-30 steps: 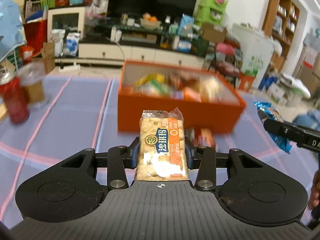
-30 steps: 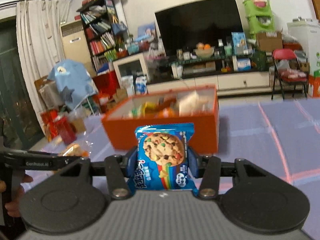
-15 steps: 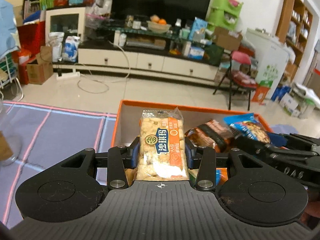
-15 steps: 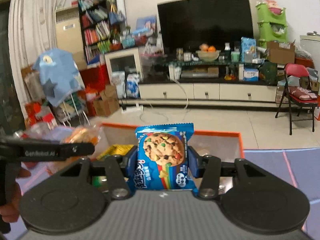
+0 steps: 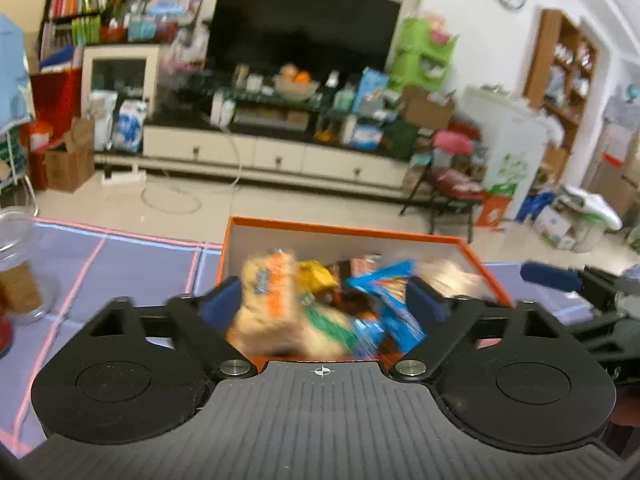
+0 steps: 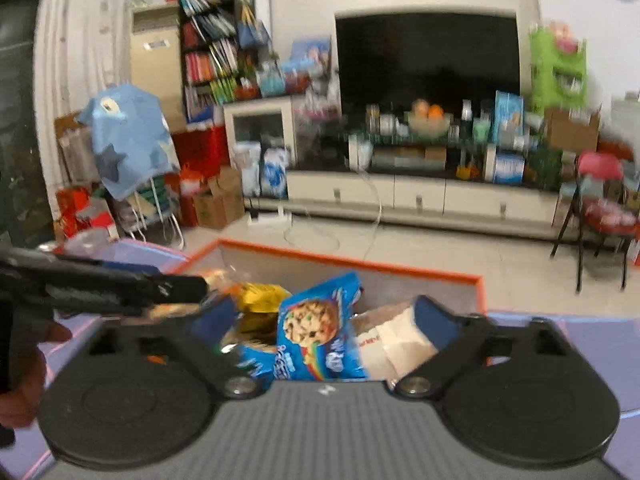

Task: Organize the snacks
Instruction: 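Carry both packets into the orange box and open both grippers, then withdraw both grippers from the box toward the last two packets, then grasp the cream cookie packet with the left gripper while the right grasps the red cookie packet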

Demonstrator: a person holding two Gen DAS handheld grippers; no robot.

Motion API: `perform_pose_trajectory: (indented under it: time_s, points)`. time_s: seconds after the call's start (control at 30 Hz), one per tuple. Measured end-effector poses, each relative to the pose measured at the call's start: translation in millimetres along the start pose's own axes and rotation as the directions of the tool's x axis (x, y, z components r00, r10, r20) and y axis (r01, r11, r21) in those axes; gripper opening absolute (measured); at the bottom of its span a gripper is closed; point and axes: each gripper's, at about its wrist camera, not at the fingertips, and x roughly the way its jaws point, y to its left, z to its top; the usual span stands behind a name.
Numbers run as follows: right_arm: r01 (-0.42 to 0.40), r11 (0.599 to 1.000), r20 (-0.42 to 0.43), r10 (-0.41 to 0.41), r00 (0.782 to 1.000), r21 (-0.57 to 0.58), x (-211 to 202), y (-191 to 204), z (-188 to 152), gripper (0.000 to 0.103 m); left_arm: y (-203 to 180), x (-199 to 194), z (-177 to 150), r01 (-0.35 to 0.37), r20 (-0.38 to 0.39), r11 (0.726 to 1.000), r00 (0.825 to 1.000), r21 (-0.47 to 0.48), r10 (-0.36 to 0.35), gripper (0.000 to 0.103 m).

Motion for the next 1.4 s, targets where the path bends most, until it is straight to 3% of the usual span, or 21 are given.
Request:
perform_pose_trajectory:
  time_s: [0.13,0.23,0.33,0.4,0.5,0.6,0.67,0.73,0.77,0.87,1.0,1.2,1.27,1.3,1.33,1.4]
  points:
    - [-0.003,1.0,-0.073,0.004,0.997,0.023,-63,1,-52,0.101,-10,-50,-48,0.003,-0.066,0.999,0.998,0.039,-0.001,0.071]
    - [0.029,0.987,-0.159,-0.003,0.987,0.158,-94,-8,-109,0.101,-16,-60,-100,-0.033,-0.171,0.998,0.984,0.047,0.041,0.066]
    - [0.038,0.933,-0.223,0.046,0.974,0.358,-108,-26,-142,0.101,-27,-62,-137,-0.05,-0.258,0.998,0.964,0.038,0.058,0.056]
    - [0.027,0.926,-0.197,0.051,0.979,0.376,-115,-33,-144,0.101,-36,-61,-138,-0.045,-0.258,0.998,0.964,0.045,0.056,0.056]
    - [0.102,0.922,-0.209,-0.024,0.978,0.373,-117,-42,-145,0.101,-53,-45,-117,-0.072,-0.205,0.993,0.974,0.098,0.091,0.058]
    - [0.081,0.87,-0.221,0.033,0.975,0.487,-111,-56,-149,0.101,-61,-6,-97,-0.085,-0.199,0.988,0.974,0.132,0.11,0.057]
    - [0.096,0.85,-0.271,0.057,0.961,0.518,-105,-61,-152,0.101,-65,21,-95,-0.094,-0.237,0.983,0.963,0.157,0.13,0.048]
    - [0.105,0.86,-0.278,0.045,0.959,0.5,-103,-64,-148,0.101,-65,43,-100,-0.115,-0.285,0.976,0.944,0.186,0.166,0.034]
    - [0.127,0.871,-0.295,0.022,0.955,0.475,-102,-63,-147,0.101,-63,49,-103,-0.116,-0.3,0.974,0.938,0.193,0.172,0.032]
    - [0.168,0.893,-0.339,-0.018,0.941,0.418,-95,-60,-146,0.102,-54,58,-113,-0.1,-0.316,0.975,0.935,0.197,0.16,0.014]
    - [0.177,0.903,-0.346,-0.034,0.938,0.392,-94,-56,-147,0.102,-41,46,-114,-0.111,-0.331,0.982,0.93,0.153,0.157,0.01]
    - [0.198,0.913,-0.345,-0.068,0.936,0.357,-92,-51,-146,0.102,-21,-20,-140,-0.131,-0.366,0.977,0.912,0.169,0.185,0.015]
    - [0.204,0.927,-0.35,-0.086,0.933,0.314,-89,-45,-145,0.102,-16,-37,-149,-0.14,-0.375,0.978,0.908,0.154,0.189,0.043]
    - [0.2,0.935,-0.35,-0.09,0.932,0.293,-87,-41,-145,0.102,-12,-41,-152,-0.152,-0.381,0.978,0.904,0.14,0.195,0.067]
    - [0.193,0.94,-0.347,-0.088,0.934,0.28,-86,-38,-145,0.102,-7,-43,-153,-0.165,-0.376,0.979,0.905,0.115,0.197,0.072]
    - [0.172,0.945,-0.331,-0.073,0.941,0.28,-83,-28,-138,0.102,1,-45,-152,-0.144,-0.368,0.987,0.916,0.067,0.158,0.07]
